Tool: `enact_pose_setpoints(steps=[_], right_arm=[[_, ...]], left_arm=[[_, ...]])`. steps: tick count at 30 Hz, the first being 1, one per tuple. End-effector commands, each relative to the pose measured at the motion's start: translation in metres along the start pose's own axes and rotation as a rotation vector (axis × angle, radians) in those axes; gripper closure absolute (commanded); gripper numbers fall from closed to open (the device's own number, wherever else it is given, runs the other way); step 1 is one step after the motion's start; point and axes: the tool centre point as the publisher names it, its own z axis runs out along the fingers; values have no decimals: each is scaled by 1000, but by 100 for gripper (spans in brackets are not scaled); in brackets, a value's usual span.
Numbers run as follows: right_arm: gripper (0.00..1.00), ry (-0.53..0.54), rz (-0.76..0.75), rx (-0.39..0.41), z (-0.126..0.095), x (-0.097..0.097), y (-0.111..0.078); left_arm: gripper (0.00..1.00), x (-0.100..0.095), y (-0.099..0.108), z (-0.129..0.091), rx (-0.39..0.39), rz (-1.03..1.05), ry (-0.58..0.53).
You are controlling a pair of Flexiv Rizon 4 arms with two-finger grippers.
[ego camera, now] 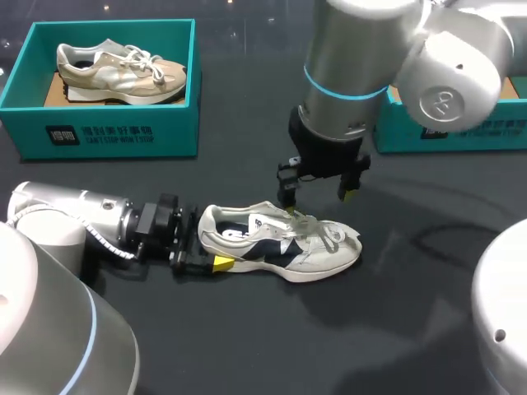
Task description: Take the shoe out of the shoebox, open the shoe tongue, remove and reinsert the insole, then place the shoe into the shoebox
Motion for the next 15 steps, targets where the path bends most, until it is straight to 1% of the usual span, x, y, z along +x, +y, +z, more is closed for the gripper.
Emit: enact_pose_setpoints(steps=[1, 4, 6, 15], right_arm=[[0, -147, 44, 62, 8, 38, 16], [0, -197, 116, 98, 13, 53, 22], [0, -220, 219, 117, 14, 54, 20], [0, -220, 219, 117, 14, 54, 20]], left_arm=[[100, 1, 1, 0, 1, 0, -1], [100, 1, 1, 0, 1, 0, -1], [100, 1, 1, 0, 1, 0, -1], [100, 1, 1, 0, 1, 0, -1]])
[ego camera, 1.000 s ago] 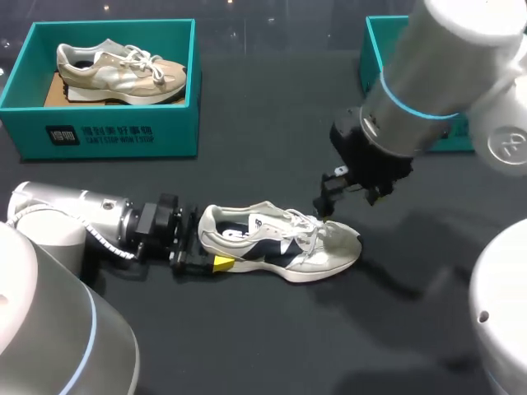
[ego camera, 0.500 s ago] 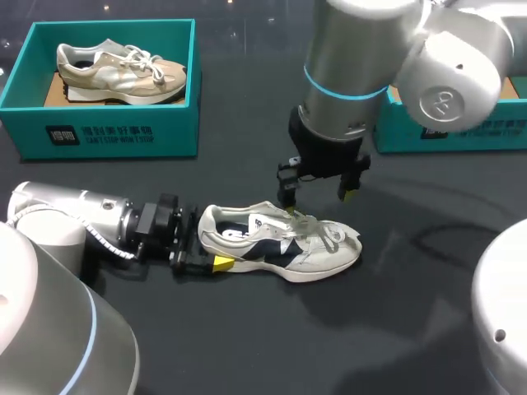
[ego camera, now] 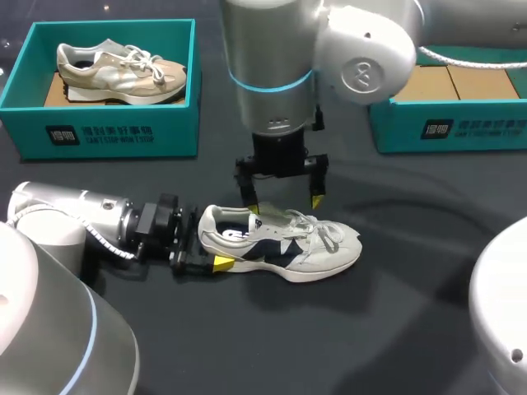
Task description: Take the shoe out of the shoebox, open the shoe tongue, remove and reinsert the insole, then place the shoe into the shoebox
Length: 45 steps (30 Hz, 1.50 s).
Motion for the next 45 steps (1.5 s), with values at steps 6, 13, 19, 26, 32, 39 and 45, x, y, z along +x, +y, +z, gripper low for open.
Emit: enact_pose_setpoints(steps=[6, 13, 19, 26, 32, 39, 45], right_arm=[[0, -165, 90, -13, 11, 26, 4], [0, -285, 202, -24, 22, 36, 4], [0, -285, 202, -24, 22, 36, 4], [0, -354, 266, 15, 46, 39, 11], [0, -384, 307, 9, 58, 39, 12], [0, -406, 340, -1, 67, 36, 11], [0, -436, 362, -31, 72, 33, 7]], left_arm=[[100, 1, 1, 0, 1, -1, -2], [100, 1, 1, 0, 1, -1, -2], [100, 1, 1, 0, 1, -1, -2], [100, 1, 1, 0, 1, -1, -2], [100, 1, 1, 0, 1, -1, -2], [100, 1, 1, 0, 1, -1, -2], [100, 1, 1, 0, 1, -1, -2]])
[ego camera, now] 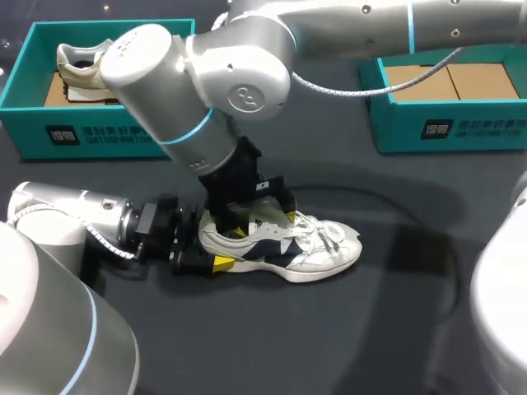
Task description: Take the shoe out of the shoebox, open the shoe tongue, remove and reinsert the insole, then place the shoe into the shoebox
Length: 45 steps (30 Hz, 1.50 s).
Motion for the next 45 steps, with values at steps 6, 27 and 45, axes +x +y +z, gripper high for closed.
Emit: enact_pose_setpoints(steps=[6, 27, 45], right_arm=[[0, -87, 311, -41, 9, 2, -11], [48, -68, 361, -61, 3, -34, -11], [100, 116, 246, -28, 8, -54, -7]], left_arm=[[100, 1, 1, 0, 1, 0, -2], [100, 1, 1, 0, 1, 0, -2], [100, 1, 1, 0, 1, 0, -2]])
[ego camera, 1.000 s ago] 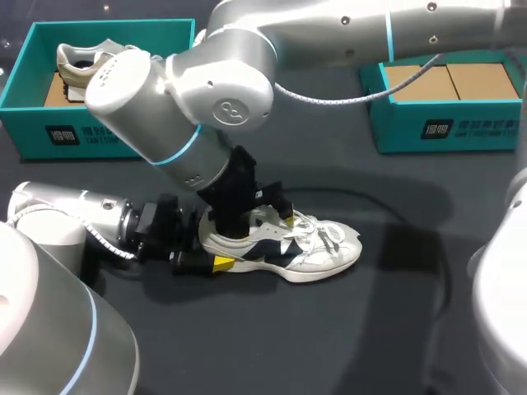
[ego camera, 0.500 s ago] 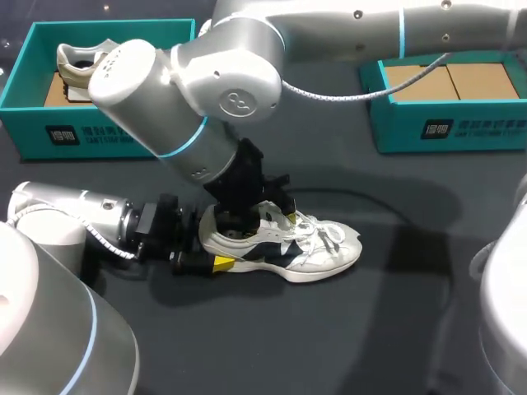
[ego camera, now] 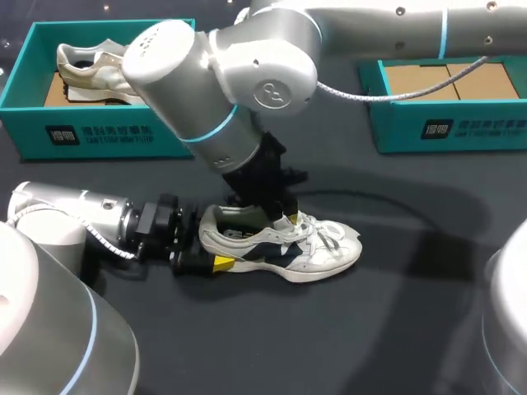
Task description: Take the shoe out of the shoebox, open the shoe tongue, remove and reinsert the insole, then place the shoe into the shoebox
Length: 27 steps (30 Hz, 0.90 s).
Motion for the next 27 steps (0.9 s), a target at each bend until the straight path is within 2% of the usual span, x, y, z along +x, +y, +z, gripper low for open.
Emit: enact_pose_setpoints(steps=[1, 4, 6, 21, 27], right_arm=[[100, 168, 166, -24, 8, -14, -2], [100, 335, 20, -48, 15, -28, -2], [100, 306, 108, 36, 18, -28, -5], [100, 306, 108, 36, 18, -28, -5], [100, 380, 39, 23, 18, -42, -10]], left_arm=[[100, 2, 1, 0, 0, 0, -2], [100, 2, 1, 0, 0, 0, -2], [100, 2, 1, 0, 0, 0, -2], [100, 2, 1, 0, 0, 0, -2], [100, 2, 1, 0, 0, 0, -2]])
